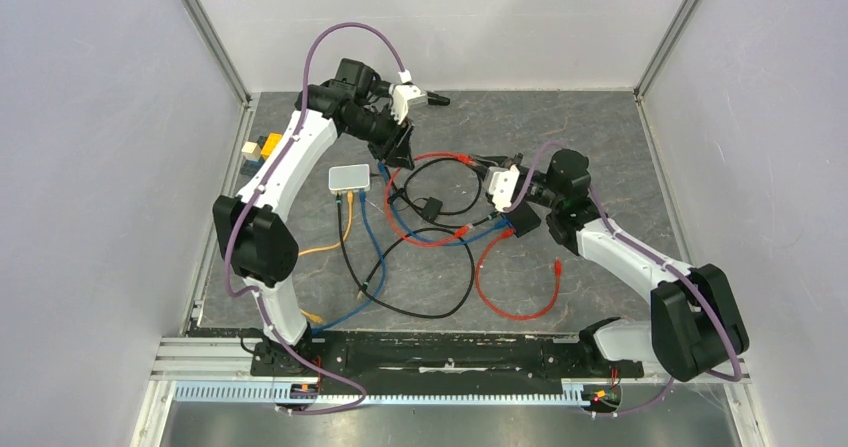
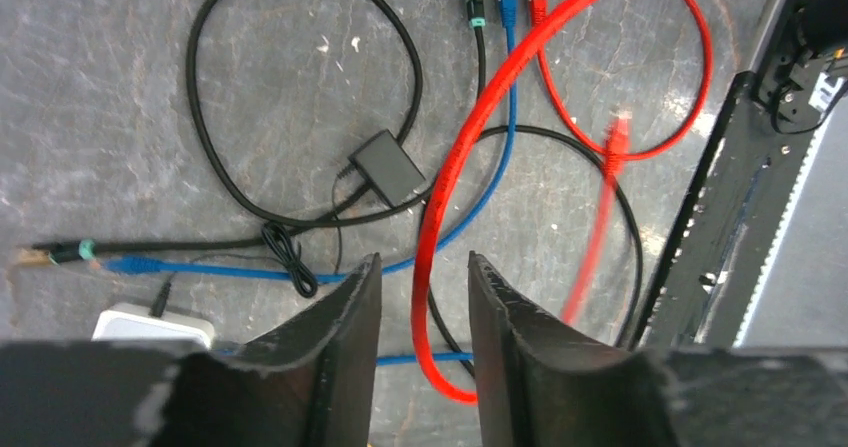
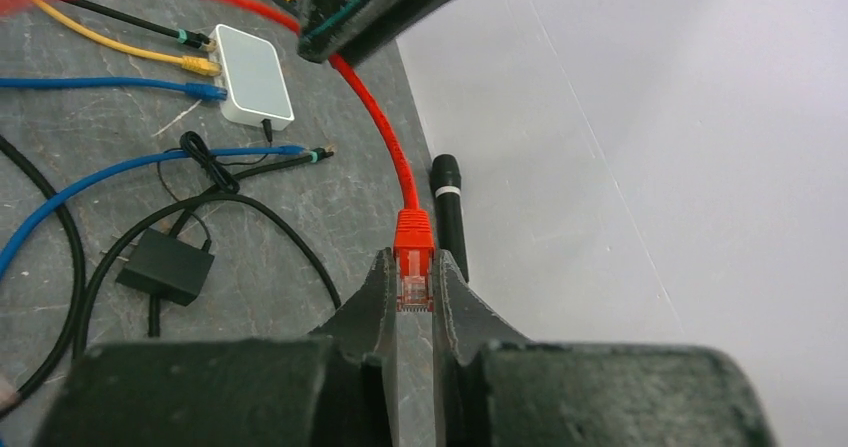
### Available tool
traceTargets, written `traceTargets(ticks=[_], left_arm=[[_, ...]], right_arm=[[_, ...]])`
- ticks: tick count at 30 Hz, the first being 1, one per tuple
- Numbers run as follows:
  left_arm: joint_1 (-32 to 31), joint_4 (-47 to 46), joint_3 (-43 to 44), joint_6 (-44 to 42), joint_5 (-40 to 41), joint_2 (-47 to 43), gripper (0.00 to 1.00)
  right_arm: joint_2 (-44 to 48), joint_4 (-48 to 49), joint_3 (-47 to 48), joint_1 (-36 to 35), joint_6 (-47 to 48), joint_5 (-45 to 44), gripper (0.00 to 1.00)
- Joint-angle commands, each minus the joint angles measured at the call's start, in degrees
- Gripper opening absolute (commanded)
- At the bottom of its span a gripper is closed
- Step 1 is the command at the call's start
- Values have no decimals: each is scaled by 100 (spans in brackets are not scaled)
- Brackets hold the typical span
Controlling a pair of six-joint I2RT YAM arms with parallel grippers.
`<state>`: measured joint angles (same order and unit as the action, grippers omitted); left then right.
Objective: Insert the plug into the switch port
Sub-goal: Pick up the connector from the center of the board, then insert the connector into the switch port.
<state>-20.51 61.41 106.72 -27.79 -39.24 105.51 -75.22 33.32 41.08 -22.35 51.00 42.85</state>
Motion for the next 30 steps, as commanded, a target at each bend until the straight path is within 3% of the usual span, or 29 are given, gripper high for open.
traceTargets(ticks=[1,3,11,19,30], left_arm=[[-50,-876,-161,-686,-367,-91,47],[-133,-1318,-417,-1365,-660,-272,49],[-735,-4392,-2632,-2455,-812,-1468,51],[-1025,-5066,-3235,-2517,-823,-1537,47],[-1034,-5048,-3030,-2404,-1078,-1378,30]], right_arm=[[230,83,-135,-24,-224,171,0],[162,190,-135,-26,-648,173,0],[-27,719,-311,-24,-1566,307,0],[-127,828,-318,-24,-1713,486,0],[-341,804,-186,-26,-2021,675,0]])
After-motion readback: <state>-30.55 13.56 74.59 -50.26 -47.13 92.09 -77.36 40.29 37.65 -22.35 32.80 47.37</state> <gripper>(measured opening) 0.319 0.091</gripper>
